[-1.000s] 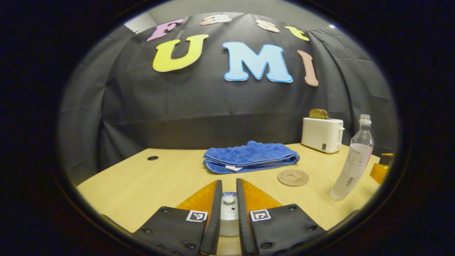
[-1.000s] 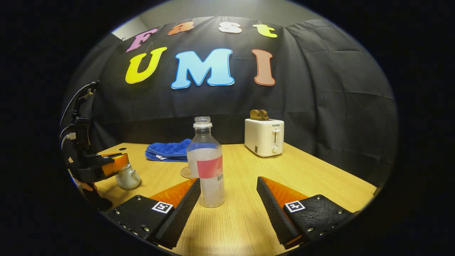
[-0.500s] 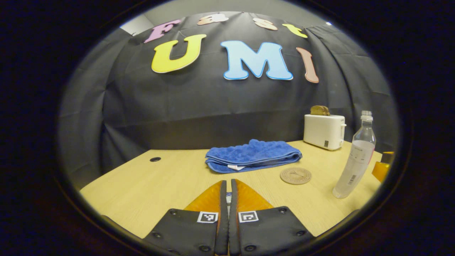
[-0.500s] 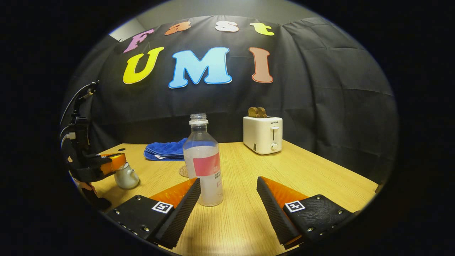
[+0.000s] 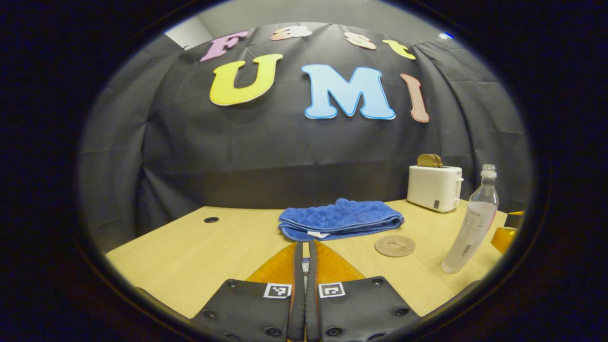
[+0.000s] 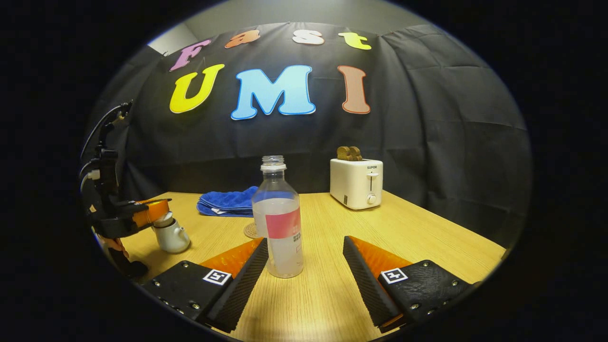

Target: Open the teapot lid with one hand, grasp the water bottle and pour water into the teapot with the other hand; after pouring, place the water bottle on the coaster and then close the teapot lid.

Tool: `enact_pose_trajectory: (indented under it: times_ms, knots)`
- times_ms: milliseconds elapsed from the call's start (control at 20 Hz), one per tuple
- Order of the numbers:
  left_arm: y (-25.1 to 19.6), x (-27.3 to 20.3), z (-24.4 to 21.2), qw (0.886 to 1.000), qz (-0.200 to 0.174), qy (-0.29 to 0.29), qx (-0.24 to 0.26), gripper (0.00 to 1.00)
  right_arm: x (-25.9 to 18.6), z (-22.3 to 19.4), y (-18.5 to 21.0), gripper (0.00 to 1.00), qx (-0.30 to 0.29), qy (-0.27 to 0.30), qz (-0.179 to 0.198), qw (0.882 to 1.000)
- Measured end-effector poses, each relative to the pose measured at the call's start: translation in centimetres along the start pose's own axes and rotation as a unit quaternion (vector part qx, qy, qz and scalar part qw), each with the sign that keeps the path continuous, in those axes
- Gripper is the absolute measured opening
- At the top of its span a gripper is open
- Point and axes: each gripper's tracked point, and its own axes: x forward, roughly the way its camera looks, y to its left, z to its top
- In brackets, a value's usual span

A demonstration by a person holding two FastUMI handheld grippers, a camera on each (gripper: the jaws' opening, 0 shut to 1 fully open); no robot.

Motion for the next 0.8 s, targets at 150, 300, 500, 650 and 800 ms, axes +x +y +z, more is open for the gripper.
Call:
enact_pose_trajectory:
  times_ms: [150, 300, 500, 650, 800]
  knots:
    - [0.6, -0.3, 0.7, 1.0, 0.002, -0.005, -0.007, 0.07, 0.1, 0.2, 0.5, 0.99, -0.008, -0.001, 0.006, 1.0]
    - [1.4, -1.0, 1.6, 1.0, 0.003, -0.01, -0.009, 0.07, 0.4, 0.4, 1.1, 0.99, -0.013, -0.002, 0.012, 1.0]
    - [2.8, -2.1, 2.2, 1.0, 0.007, -0.012, -0.005, 0.07, 1.2, 0.8, 1.9, 0.99, -0.021, -0.004, 0.019, 1.0]
    - [4.3, -3.0, 1.9, 1.0, 0.015, -0.01, -0.005, 0.07, 2.0, 1.0, 2.3, 0.99, -0.025, -0.003, 0.022, 0.999]
    - [6.1, -3.8, 1.6, 1.0, 0.028, -0.006, -0.003, 0.07, 3.1, 1.0, 2.7, 0.99, -0.03, 0.001, 0.025, 0.999]
